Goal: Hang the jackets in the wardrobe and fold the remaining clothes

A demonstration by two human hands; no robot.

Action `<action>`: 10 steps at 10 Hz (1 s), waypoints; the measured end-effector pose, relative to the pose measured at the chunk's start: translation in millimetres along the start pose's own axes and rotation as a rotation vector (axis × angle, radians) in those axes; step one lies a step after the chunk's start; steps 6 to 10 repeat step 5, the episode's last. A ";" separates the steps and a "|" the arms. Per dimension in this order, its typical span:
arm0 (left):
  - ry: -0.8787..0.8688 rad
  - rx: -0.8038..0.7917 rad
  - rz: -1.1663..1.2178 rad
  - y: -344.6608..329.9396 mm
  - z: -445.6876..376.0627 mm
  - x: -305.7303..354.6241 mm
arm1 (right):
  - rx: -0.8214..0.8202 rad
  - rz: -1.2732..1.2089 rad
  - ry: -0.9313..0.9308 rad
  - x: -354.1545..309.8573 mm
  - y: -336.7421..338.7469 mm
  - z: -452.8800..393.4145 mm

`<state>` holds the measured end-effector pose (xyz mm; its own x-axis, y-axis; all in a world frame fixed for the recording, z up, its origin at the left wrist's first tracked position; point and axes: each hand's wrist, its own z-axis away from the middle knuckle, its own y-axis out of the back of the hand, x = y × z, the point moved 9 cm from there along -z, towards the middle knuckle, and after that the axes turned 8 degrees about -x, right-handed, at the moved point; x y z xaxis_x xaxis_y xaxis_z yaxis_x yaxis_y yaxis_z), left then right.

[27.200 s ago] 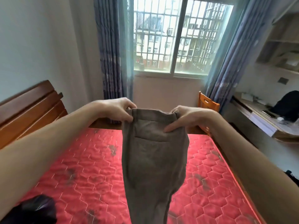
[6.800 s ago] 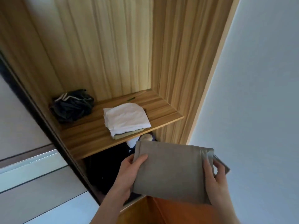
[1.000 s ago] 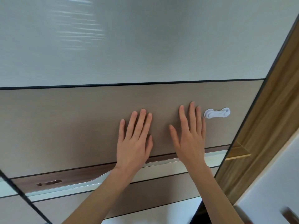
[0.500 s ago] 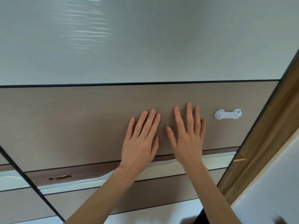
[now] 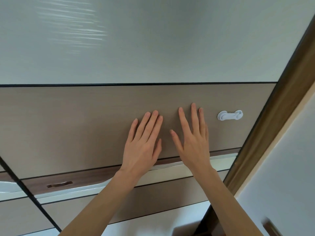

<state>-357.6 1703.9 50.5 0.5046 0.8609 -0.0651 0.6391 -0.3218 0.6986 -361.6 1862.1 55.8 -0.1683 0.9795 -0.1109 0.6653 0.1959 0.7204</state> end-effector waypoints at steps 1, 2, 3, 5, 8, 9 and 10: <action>-0.008 0.057 0.087 12.6 -1.9 2.7 | -0.037 0.033 0.002 7.0 3.2 1.2; -0.028 0.080 0.146 25.3 -2.2 3.6 | -0.096 0.091 -0.041 11.9 5.3 3.0; 0.000 0.047 0.240 30.1 3.3 -5.6 | -0.123 0.103 -0.106 10.8 9.5 9.1; -0.048 -0.148 0.296 28.4 24.3 -20.4 | -0.086 0.164 -0.188 -25.5 35.0 35.2; -0.048 -0.148 0.296 28.4 24.3 -20.4 | -0.086 0.164 -0.188 -25.5 35.0 35.2; -0.048 -0.148 0.296 28.4 24.3 -20.4 | -0.086 0.164 -0.188 -25.5 35.0 35.2; -0.048 -0.148 0.296 28.4 24.3 -20.4 | -0.086 0.164 -0.188 -25.5 35.0 35.2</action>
